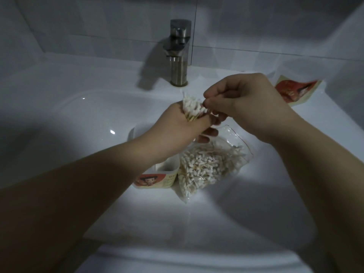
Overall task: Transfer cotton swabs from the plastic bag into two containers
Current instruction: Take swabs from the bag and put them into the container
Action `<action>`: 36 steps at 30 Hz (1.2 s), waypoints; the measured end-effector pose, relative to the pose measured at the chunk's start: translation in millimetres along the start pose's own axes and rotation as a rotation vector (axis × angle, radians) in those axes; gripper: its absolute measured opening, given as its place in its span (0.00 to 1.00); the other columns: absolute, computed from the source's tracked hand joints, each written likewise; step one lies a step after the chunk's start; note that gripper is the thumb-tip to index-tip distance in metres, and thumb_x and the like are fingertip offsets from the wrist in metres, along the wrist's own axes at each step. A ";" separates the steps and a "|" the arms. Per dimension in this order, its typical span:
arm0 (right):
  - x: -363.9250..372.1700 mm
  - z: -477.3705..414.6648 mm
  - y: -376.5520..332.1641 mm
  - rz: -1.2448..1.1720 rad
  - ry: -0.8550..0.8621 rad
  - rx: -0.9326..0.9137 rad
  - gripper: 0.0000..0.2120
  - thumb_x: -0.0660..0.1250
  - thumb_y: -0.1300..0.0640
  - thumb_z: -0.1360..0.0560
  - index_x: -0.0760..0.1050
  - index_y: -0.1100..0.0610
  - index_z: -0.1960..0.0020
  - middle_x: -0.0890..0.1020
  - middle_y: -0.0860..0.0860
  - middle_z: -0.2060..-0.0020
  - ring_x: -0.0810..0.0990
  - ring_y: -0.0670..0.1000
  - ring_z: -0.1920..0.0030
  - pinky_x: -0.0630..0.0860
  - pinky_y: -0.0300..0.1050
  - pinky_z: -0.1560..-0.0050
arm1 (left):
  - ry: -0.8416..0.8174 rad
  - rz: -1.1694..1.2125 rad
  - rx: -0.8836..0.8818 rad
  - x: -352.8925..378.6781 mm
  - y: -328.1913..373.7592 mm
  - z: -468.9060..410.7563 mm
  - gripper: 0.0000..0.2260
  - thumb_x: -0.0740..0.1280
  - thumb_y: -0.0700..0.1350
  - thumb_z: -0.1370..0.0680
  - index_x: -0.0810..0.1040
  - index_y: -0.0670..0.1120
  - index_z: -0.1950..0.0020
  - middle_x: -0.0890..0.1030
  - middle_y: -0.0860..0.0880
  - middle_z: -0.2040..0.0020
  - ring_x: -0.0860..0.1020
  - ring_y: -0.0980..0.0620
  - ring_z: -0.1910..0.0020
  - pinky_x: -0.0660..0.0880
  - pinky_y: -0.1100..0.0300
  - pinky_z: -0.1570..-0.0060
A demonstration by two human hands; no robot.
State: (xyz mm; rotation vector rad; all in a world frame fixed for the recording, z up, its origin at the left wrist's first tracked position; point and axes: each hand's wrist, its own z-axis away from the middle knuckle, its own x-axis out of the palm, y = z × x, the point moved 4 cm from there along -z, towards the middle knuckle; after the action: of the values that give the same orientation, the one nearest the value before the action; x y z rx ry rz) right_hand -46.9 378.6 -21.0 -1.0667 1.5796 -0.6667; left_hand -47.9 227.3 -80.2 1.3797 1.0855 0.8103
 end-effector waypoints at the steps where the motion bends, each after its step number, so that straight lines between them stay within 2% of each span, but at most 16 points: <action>1: 1.6 0.4 0.6 0.004 -0.003 0.003 0.04 0.75 0.63 0.26 0.84 0.56 0.54 0.86 0.50 0.67 0.82 0.46 0.70 0.79 0.36 0.65 | -0.016 0.001 0.001 1.7 -1.0 0.1 0.07 0.66 0.38 0.17 0.83 0.46 0.48 0.87 0.47 0.52 0.86 0.51 0.57 0.83 0.57 0.59; 4: 6.5 0.3 6.0 0.124 0.005 0.015 0.05 0.72 0.60 0.22 0.86 0.54 0.49 0.87 0.48 0.63 0.80 0.39 0.71 0.74 0.30 0.67 | -0.011 -0.034 0.024 3.7 0.3 -0.9 0.08 0.64 0.37 0.17 0.81 0.47 0.45 0.87 0.45 0.54 0.81 0.55 0.64 0.77 0.62 0.67; 7: 11.4 0.8 6.1 0.276 -0.046 0.014 0.13 0.65 0.57 0.19 0.83 0.49 0.38 0.85 0.41 0.49 0.80 0.35 0.65 0.74 0.29 0.61 | 0.004 -0.073 -0.003 2.7 -1.2 -3.2 0.07 0.63 0.39 0.17 0.78 0.48 0.44 0.86 0.46 0.58 0.76 0.55 0.68 0.73 0.62 0.69; 9: 13.2 2.5 3.5 0.219 -0.097 0.029 0.15 0.62 0.59 0.18 0.81 0.50 0.35 0.84 0.41 0.45 0.82 0.38 0.61 0.78 0.31 0.60 | 0.023 -0.105 -0.036 0.1 -4.1 -4.4 0.04 0.65 0.43 0.17 0.78 0.50 0.50 0.83 0.50 0.65 0.75 0.55 0.70 0.71 0.61 0.71; 12: 17.1 4.4 2.2 0.222 -0.190 -0.001 0.17 0.60 0.62 0.17 0.78 0.52 0.31 0.84 0.43 0.44 0.84 0.40 0.53 0.80 0.36 0.55 | 0.046 -0.126 -0.100 -4.0 -7.6 -4.9 0.10 0.67 0.50 0.18 0.78 0.50 0.58 0.77 0.53 0.71 0.73 0.55 0.73 0.69 0.61 0.72; 14: 19.9 5.0 5.0 0.225 -0.267 0.005 0.21 0.59 0.66 0.18 0.76 0.52 0.29 0.84 0.44 0.43 0.84 0.42 0.49 0.80 0.37 0.50 | 0.068 -0.132 -0.128 -5.8 -9.5 -4.2 0.13 0.67 0.51 0.18 0.77 0.50 0.62 0.76 0.53 0.72 0.73 0.54 0.73 0.71 0.61 0.72; 17: 22.8 6.7 7.4 0.261 -0.342 0.009 0.27 0.58 0.70 0.20 0.74 0.51 0.26 0.79 0.40 0.38 0.78 0.32 0.46 0.72 0.25 0.46 | 0.087 -0.109 -0.156 -6.2 -10.8 -3.0 0.12 0.66 0.48 0.18 0.78 0.48 0.61 0.76 0.52 0.72 0.76 0.55 0.73 0.77 0.61 0.69; 20: 23.3 6.6 6.3 0.286 -0.320 -0.015 0.28 0.58 0.70 0.21 0.74 0.49 0.27 0.78 0.41 0.33 0.76 0.35 0.38 0.71 0.27 0.43 | 0.088 -0.086 -0.165 -4.3 -9.6 -3.1 0.13 0.66 0.48 0.18 0.77 0.48 0.61 0.76 0.52 0.72 0.77 0.55 0.73 0.79 0.61 0.68; 21: 20.0 5.5 6.0 0.269 -0.283 -0.009 0.28 0.58 0.70 0.22 0.75 0.49 0.29 0.79 0.42 0.35 0.77 0.35 0.38 0.72 0.27 0.45 | 0.093 -0.082 -0.165 -4.2 -9.1 -3.7 0.13 0.66 0.49 0.18 0.76 0.48 0.62 0.76 0.51 0.72 0.77 0.54 0.73 0.79 0.60 0.68; 23: 9.7 1.7 6.8 0.276 -0.187 0.023 0.24 0.59 0.69 0.24 0.81 0.47 0.38 0.85 0.41 0.45 0.81 0.35 0.46 0.74 0.29 0.53 | 0.105 -0.094 -0.158 -5.0 -8.8 -5.2 0.15 0.67 0.50 0.18 0.75 0.48 0.64 0.74 0.50 0.72 0.76 0.51 0.73 0.78 0.58 0.69; 25: -0.1 -1.1 9.8 0.441 -0.155 0.088 0.18 0.62 0.66 0.27 0.84 0.46 0.51 0.86 0.42 0.57 0.82 0.39 0.55 0.73 0.33 0.57 | 0.111 -0.123 -0.151 -6.9 -9.6 -5.8 0.16 0.68 0.52 0.19 0.73 0.49 0.65 0.73 0.50 0.72 0.74 0.50 0.73 0.76 0.58 0.68; 26: -2.1 -1.0 13.0 0.562 -0.198 0.136 0.16 0.63 0.64 0.28 0.84 0.46 0.56 0.86 0.42 0.58 0.81 0.41 0.56 0.73 0.36 0.56 | 0.112 -0.135 -0.148 -7.5 -10.0 -6.0 0.17 0.68 0.52 0.19 0.72 0.49 0.65 0.73 0.49 0.72 0.74 0.50 0.73 0.76 0.58 0.68; 28: -0.1 3.3 22.8 0.757 -0.347 0.232 0.12 0.66 0.60 0.27 0.83 0.44 0.58 0.86 0.43 0.55 0.81 0.46 0.53 0.75 0.41 0.50 | 0.110 -0.151 -0.148 -7.8 -10.3 -6.0 0.17 0.69 0.53 0.19 0.73 0.48 0.66 0.73 0.49 0.72 0.75 0.50 0.73 0.77 0.58 0.67; 31: 9.3 13.0 31.5 0.824 -0.538 0.306 0.07 0.69 0.52 0.28 0.83 0.41 0.55 0.85 0.40 0.54 0.82 0.46 0.52 0.78 0.46 0.45 | 0.102 -0.150 -0.152 -6.5 -10.2 -5.6 0.18 0.69 0.53 0.19 0.72 0.47 0.67 0.74 0.49 0.72 0.75 0.50 0.73 0.77 0.58 0.67; 33: 15.0 16.3 32.5 0.820 -0.612 0.319 0.04 0.70 0.48 0.29 0.82 0.39 0.57 0.85 0.39 0.57 0.83 0.44 0.55 0.79 0.45 0.48 | 0.093 -0.142 -0.157 -4.8 -10.7 -5.4 0.18 0.69 0.52 0.19 0.72 0.47 0.66 0.73 0.49 0.73 0.75 0.50 0.72 0.77 0.59 0.68; 36: 19.1 16.3 33.9 0.812 -0.649 0.327 0.07 0.70 0.53 0.30 0.80 0.41 0.59 0.86 0.43 0.61 0.85 0.43 0.64 0.81 0.43 0.55 | 0.070 -0.158 -0.174 -2.2 -12.4 -4.3 0.17 0.68 0.51 0.18 0.74 0.46 0.65 0.75 0.51 0.75 0.76 0.54 0.75 0.76 0.63 0.71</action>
State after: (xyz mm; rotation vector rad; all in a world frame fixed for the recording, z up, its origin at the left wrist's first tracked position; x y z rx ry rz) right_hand -42.0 378.4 -62.9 -0.2756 1.1241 0.0029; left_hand -54.5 225.9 -91.6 1.1124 1.1352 0.8217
